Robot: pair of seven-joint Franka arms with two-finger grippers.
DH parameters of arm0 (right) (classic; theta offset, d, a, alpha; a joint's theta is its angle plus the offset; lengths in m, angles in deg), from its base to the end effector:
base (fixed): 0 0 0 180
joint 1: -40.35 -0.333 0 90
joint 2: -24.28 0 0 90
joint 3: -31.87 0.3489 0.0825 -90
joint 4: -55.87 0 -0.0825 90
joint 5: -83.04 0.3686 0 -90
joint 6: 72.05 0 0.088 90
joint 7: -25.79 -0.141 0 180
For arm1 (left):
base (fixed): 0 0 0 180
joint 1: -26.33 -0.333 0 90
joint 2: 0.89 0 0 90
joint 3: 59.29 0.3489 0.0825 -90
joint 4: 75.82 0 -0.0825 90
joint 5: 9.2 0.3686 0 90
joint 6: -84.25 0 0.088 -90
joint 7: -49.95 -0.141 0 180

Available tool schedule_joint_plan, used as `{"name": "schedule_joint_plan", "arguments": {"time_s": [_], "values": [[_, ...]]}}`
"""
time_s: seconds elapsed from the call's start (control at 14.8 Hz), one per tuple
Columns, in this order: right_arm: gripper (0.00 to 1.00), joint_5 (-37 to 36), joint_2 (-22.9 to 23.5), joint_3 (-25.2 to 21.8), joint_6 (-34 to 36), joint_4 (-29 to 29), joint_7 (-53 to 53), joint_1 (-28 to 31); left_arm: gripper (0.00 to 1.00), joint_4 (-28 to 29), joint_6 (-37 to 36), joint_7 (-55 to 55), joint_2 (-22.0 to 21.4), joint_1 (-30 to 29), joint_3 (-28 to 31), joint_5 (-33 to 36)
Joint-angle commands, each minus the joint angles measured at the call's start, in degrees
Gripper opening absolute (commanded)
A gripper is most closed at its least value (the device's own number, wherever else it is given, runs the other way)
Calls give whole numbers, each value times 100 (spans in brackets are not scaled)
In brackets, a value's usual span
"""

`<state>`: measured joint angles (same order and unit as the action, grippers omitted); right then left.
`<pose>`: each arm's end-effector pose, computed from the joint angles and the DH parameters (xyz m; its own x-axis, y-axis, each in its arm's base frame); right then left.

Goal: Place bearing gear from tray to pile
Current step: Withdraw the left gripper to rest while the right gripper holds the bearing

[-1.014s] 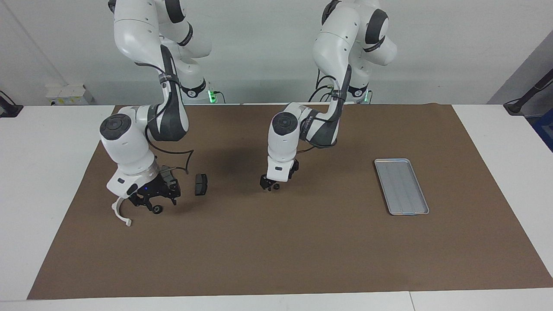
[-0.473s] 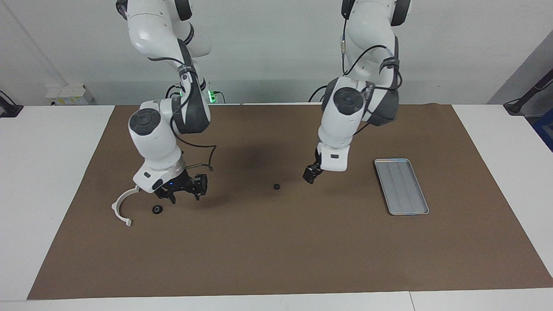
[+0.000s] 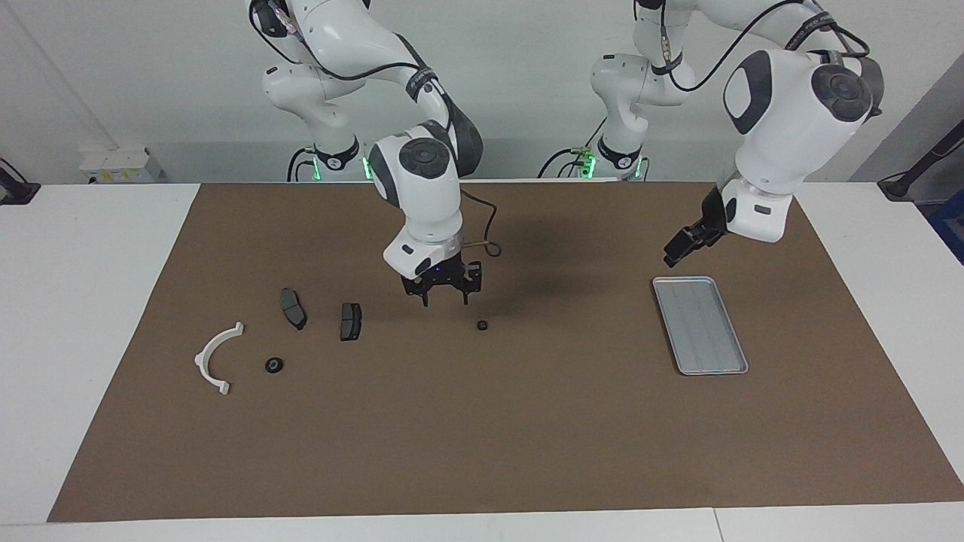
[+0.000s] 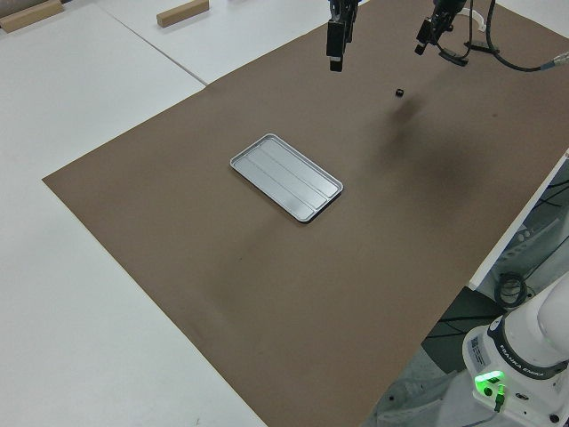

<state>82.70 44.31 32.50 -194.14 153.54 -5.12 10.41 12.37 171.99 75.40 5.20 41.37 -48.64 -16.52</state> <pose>0.5691 0.3348 0.4004 0.9978 -0.0050 0.0665 -0.0025 -0.9993 -0.0381 0.5603 -0.0669 0.5776 0.9236 0.3541 -0.1472 0.3644 -0.9300 0.0491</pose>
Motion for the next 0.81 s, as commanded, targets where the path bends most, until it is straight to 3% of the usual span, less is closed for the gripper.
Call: {"name": "schedule_joint_plan", "arguments": {"time_s": [0.0,0.2,0.74], "values": [[78,-63,316,7,-498,59,-135,-82,100,226,-448,-609,-493,-448,-124,37],[78,-63,633,7,-903,51,-310,-231,100,313,-732,-1225,-608,-1283,-782,142],[78,-54,959,7,-1273,51,-275,-232,100,639,-249,-1534,-767,-1521,-916,152]]}}
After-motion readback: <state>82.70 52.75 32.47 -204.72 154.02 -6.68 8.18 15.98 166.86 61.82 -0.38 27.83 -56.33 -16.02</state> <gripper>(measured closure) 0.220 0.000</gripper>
